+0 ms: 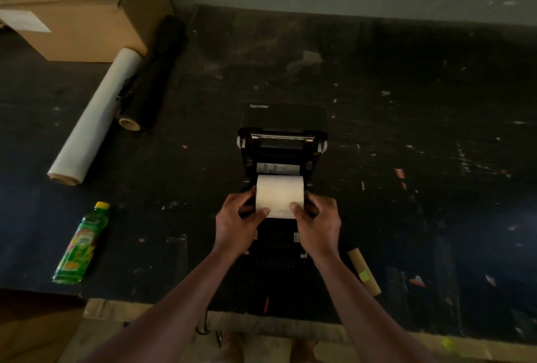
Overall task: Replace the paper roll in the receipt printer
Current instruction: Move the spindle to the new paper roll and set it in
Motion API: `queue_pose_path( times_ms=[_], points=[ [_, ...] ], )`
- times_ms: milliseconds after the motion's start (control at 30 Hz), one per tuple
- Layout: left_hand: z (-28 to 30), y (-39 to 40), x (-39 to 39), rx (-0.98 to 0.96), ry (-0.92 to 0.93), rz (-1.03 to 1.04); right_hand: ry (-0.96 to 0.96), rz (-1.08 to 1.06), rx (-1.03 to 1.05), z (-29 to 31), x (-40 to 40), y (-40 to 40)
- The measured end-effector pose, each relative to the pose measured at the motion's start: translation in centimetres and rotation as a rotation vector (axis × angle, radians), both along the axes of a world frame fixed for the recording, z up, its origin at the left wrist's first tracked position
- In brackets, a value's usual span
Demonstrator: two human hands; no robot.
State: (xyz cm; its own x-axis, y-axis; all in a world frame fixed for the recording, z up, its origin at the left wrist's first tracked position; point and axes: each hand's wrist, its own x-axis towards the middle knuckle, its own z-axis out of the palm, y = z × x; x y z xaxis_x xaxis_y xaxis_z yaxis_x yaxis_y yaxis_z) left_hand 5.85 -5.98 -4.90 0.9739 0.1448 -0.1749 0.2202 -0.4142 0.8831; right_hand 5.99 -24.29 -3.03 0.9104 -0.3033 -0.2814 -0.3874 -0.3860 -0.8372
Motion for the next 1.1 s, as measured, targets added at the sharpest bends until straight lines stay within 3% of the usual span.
queue_pose_path(
  times_ms=[667,867,1000,1100],
  points=[
    [-0.9,0.9,0.6,0.078,0.014,-0.031,0.026,-0.020,-0.009,-0.8,0.4,0.9],
    [-0.9,0.7,0.5,0.119,0.037,-0.031,0.055,-0.124,0.183,-1.0,0.4,1.0],
    [0.0,0.8,0.8,0.079,0.104,0.003,0.066,-0.063,0.068,-0.2,0.4,0.5],
    [0.2,0.7,0.6,0.081,0.103,0.050,0.090,-0.110,0.120,0.4,0.7,0.4]
  ],
)
